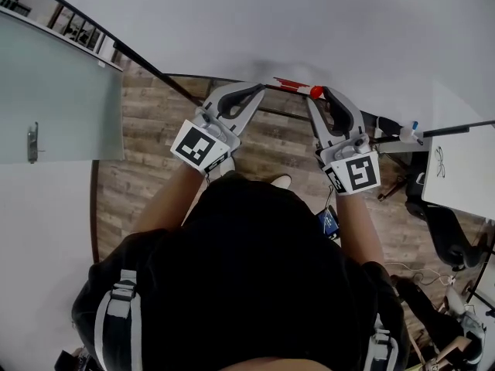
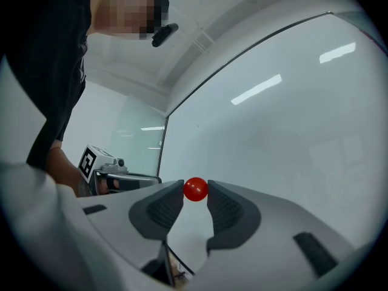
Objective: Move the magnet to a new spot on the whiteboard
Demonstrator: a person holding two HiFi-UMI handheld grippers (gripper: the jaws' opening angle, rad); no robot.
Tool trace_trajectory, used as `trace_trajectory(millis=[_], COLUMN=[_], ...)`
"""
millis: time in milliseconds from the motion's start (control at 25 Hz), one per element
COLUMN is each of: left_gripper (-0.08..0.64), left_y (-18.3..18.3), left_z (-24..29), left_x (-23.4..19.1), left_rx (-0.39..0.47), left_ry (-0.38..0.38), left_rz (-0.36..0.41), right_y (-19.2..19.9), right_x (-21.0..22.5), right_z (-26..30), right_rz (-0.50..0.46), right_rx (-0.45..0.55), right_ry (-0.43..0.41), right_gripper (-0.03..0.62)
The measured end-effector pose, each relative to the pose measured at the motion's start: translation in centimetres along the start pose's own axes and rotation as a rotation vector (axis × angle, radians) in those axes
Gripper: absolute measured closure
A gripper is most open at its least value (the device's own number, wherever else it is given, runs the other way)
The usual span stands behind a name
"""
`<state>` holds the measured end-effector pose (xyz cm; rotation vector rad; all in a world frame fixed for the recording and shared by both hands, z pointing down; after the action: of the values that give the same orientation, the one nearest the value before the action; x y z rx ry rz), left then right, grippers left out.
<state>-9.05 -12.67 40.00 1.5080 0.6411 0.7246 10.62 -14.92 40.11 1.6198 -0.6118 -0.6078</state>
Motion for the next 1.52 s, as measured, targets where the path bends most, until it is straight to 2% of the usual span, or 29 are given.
trace_trajectory(millis=[240, 560, 960, 1080, 1520], left_gripper=[0.555, 0.555, 0.555, 0.555, 0.555], left_y=[-0.4, -0.6, -1.5, -1.8, -0.8], left_z=[4.8, 14.1, 19.2, 22.3, 28.6], left_x=[3.2, 6.7, 8.0, 8.7, 10.3], left_rx=[0.016, 0.042, 0.084, 0.093, 0.103], left_ry=[0.066, 0.178, 0.283, 0.324, 0.438], left_rz=[0.008, 0.004, 0.02, 0.026, 0.005], right_y=[-0.6, -0.7, -1.5, -1.5, -1.3], right_x=[3.6, 11.4, 15.3, 17.8, 22.8], right_z=[-3.3, -8.7, -10.4, -11.0, -12.3], right_rz=[-0.027, -0.043, -0.088, -0.085, -0.107], right_rx=[0.007, 0.018, 0.03, 0.037, 0.01], right_ry=[0.071, 0.234, 0.419, 0.474, 0.607], right_gripper=[0.474, 0.474, 0.474, 0.474, 0.473])
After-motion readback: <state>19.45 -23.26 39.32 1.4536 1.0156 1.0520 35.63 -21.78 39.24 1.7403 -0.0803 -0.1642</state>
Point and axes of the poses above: the fingertips, and each gripper's own axes: z forward along the fingers, x to its right, y out of its underside, the point moved 7 cm from there along -z, backward along the fingers, and after that the axes turned 7 degrees about y, right-handed, at the moved point
